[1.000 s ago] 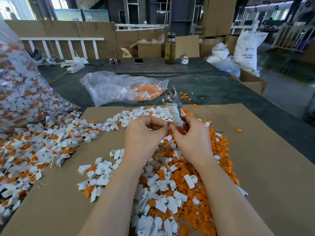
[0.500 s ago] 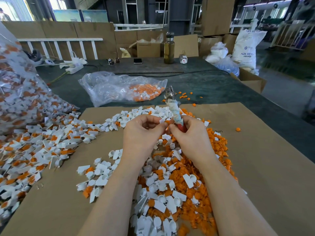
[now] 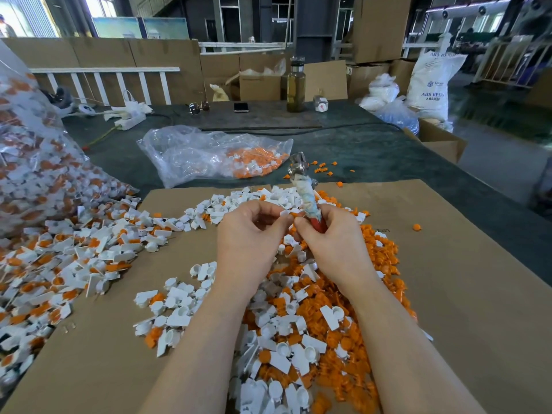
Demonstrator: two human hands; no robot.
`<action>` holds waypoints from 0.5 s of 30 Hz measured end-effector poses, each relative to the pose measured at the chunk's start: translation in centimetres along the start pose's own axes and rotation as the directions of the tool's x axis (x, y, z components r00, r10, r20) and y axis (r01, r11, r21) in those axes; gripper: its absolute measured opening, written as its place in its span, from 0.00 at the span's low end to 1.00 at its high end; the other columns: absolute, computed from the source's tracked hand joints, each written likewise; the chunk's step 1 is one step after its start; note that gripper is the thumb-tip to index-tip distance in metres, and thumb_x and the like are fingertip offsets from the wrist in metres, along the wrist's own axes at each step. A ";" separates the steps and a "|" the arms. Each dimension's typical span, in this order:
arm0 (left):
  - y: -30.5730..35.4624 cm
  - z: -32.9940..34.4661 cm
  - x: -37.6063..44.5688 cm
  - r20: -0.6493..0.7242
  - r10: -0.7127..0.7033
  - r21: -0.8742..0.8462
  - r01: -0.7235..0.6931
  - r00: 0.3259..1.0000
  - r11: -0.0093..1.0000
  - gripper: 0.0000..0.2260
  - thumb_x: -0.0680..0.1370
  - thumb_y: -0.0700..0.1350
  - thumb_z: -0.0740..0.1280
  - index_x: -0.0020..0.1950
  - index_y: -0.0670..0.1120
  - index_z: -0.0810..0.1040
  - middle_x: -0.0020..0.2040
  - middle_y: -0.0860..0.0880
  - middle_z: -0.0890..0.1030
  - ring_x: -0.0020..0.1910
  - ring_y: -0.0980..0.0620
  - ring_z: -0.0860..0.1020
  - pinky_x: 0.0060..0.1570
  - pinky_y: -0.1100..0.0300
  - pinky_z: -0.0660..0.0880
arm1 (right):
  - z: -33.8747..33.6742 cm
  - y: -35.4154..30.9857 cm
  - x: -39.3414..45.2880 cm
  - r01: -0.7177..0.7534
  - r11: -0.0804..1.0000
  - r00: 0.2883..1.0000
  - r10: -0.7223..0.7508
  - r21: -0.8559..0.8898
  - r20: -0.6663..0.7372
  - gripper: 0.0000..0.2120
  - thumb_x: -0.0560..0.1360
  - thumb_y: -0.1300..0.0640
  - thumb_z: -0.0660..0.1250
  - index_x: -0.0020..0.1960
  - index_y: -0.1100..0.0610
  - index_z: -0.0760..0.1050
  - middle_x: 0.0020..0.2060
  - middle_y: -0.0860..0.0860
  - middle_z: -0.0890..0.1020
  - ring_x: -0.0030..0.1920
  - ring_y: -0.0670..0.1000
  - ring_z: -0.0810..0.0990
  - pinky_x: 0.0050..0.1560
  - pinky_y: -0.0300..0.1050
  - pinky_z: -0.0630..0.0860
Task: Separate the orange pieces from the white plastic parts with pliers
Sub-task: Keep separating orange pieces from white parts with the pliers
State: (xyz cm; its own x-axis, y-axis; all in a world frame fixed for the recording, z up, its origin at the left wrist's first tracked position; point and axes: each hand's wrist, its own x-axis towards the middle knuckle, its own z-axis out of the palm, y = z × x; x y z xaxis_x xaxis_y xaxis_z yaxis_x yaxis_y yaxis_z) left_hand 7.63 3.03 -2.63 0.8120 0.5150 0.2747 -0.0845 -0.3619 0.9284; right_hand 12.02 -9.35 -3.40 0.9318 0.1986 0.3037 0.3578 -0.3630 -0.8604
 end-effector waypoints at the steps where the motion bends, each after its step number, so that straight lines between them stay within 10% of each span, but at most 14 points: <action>1: -0.1 0.0 0.0 0.003 0.004 0.007 -0.004 1.000 1.000 0.06 0.74 0.44 0.76 0.40 0.53 0.82 0.36 0.54 0.85 0.39 0.55 0.84 0.45 0.56 0.81 | 0.0 0.0 0.0 0.003 1.000 1.000 -0.003 0.000 0.001 0.07 0.77 0.52 0.68 0.40 0.49 0.76 0.34 0.48 0.82 0.35 0.46 0.81 0.35 0.41 0.78; 15: -0.6 -0.9 0.8 0.064 -0.149 -0.434 0.162 0.987 0.886 0.03 0.77 0.38 0.70 0.44 0.44 0.79 0.32 0.56 0.82 0.34 0.58 0.82 0.40 0.66 0.79 | -1.1 -0.3 -0.2 -0.045 0.996 0.981 0.029 0.082 0.193 0.02 0.75 0.56 0.69 0.47 0.51 0.79 0.41 0.49 0.83 0.43 0.48 0.82 0.48 0.48 0.81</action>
State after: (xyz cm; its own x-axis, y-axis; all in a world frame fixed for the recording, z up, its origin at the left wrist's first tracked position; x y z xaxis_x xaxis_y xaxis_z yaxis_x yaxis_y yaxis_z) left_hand 7.82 4.35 -2.72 0.8507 0.5125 0.1171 -0.1943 0.0995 0.9759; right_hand 11.79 -10.31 -2.79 0.9124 0.3604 0.1941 0.3092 -0.2961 -0.9037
